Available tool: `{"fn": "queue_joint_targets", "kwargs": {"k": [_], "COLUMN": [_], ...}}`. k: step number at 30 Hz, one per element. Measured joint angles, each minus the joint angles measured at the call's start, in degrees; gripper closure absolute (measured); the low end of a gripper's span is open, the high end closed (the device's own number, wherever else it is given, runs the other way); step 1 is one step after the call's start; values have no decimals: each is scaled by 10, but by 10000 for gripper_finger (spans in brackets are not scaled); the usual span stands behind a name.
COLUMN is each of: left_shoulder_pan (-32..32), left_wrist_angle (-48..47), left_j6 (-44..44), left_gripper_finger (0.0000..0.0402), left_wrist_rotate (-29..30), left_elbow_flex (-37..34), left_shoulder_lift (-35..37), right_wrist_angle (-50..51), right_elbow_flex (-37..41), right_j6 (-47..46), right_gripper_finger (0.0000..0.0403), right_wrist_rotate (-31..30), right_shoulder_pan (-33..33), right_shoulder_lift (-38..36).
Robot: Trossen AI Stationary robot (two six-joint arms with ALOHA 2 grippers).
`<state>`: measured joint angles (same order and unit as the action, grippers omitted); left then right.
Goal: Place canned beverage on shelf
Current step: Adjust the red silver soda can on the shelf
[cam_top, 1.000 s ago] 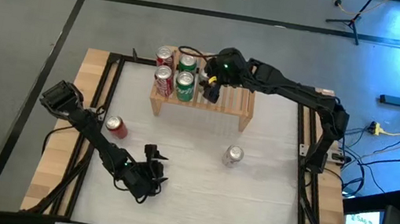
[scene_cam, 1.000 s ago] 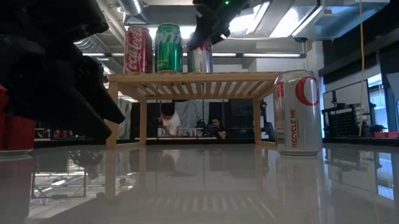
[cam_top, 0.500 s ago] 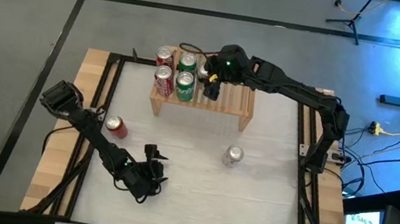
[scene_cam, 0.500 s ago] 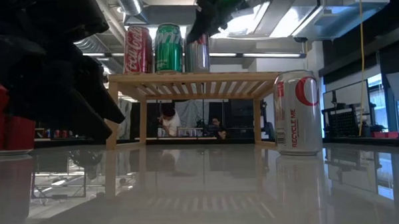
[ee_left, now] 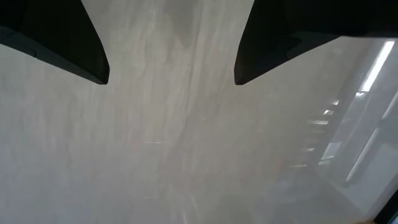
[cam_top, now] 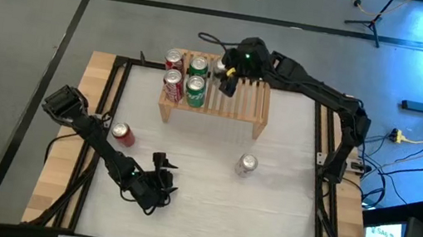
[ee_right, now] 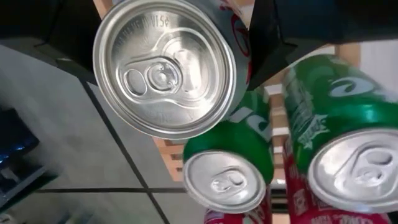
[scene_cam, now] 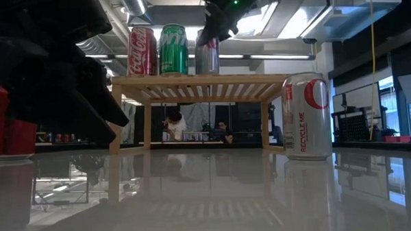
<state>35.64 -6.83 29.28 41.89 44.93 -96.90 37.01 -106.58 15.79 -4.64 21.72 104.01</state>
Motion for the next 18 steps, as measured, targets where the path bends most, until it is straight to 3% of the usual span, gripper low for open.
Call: {"fn": "queue_joint_targets", "kwargs": {"k": [10, 18], "left_shoulder_pan": [0, 0], "left_wrist_angle": [0, -1], "left_j6": [-5, -5], "left_gripper_finger": [65, 65], "left_wrist_rotate": [2, 6], "left_elbow_flex": [0, 0], "left_shoulder_lift": [0, 0], "right_wrist_angle": [-25, -31], "right_elbow_flex": [37, 39], "right_j6": [-10, -10], "right_gripper_finger": [112, 112], "right_wrist_rotate": [57, 58], "right_shoulder_pan": [28, 27], "right_shoulder_lift": [1, 1]}}
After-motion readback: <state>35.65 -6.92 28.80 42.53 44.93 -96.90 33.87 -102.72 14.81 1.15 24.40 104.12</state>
